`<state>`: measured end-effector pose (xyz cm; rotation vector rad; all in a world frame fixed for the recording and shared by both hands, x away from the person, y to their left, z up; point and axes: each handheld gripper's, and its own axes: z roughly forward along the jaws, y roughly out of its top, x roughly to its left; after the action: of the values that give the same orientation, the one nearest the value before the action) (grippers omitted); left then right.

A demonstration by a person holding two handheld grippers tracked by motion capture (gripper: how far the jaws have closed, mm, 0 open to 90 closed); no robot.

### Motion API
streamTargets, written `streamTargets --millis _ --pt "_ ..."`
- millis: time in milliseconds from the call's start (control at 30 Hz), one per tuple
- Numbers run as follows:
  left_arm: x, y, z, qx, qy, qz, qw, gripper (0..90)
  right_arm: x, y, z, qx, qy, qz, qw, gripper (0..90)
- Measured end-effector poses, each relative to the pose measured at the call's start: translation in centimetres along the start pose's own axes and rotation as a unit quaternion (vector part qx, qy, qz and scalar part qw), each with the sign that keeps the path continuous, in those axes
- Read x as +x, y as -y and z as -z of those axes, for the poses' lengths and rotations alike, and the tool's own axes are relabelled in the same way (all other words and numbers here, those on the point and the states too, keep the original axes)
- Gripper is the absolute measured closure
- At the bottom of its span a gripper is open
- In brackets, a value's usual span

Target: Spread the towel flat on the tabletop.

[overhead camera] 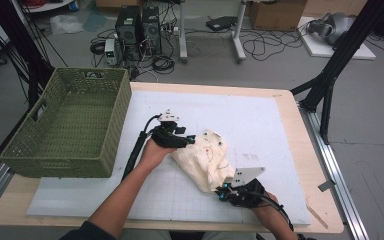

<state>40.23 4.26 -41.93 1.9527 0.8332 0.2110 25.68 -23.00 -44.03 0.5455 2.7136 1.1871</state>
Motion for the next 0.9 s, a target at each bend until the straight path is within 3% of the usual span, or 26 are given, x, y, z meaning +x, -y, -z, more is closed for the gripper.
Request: streamTargets --millis 133,267,367,433,500,567,700,900 --pt "-0.5 0.0 -1.9 0.034 -0.003 -0.017 0.9993 40.3 0.0 0.0 -0.1 -0.001 -0.001 -0.001 1.0 82.7" --pt "-0.9 0.7 -2.9 0.075 -0.001 -0.034 0.9966 40.8 0.0 0.1 0.0 0.0 -0.002 -0.003 1.0 82.1" --pt "-1.1 1.1 -3.2 0.09 0.013 -0.046 0.9948 54.2 0.0 0.2 0.0 -0.002 -0.002 -0.005 1.0 81.4" --pt "-1.2 1.2 -3.0 0.085 0.03 -0.051 0.9946 68.7 0.0 0.2 0.0 -0.002 -0.003 -0.007 1.0 80.2" --pt "-1.4 1.5 -2.7 0.077 0.029 -0.056 0.9951 80.2 0.0 0.2 0.0 -0.003 -0.005 -0.007 1.0 78.1" --pt "-1.2 1.7 -2.1 0.072 0.025 -0.055 0.9955 81.4 0.1 0.3 0.2 -0.003 -0.006 -0.01 0.9999 76.3" --pt "-0.6 2.2 -0.1 0.028 0.01 -0.039 0.9988 81.5 0.0 0.5 0.7 -0.011 -0.011 -0.019 0.9997 71.0" --pt "0.0 2.7 3.0 -0.033 -0.028 -0.034 0.9985 80.9 -0.3 0.9 1.5 -0.019 -0.008 -0.037 0.9991 66.6"
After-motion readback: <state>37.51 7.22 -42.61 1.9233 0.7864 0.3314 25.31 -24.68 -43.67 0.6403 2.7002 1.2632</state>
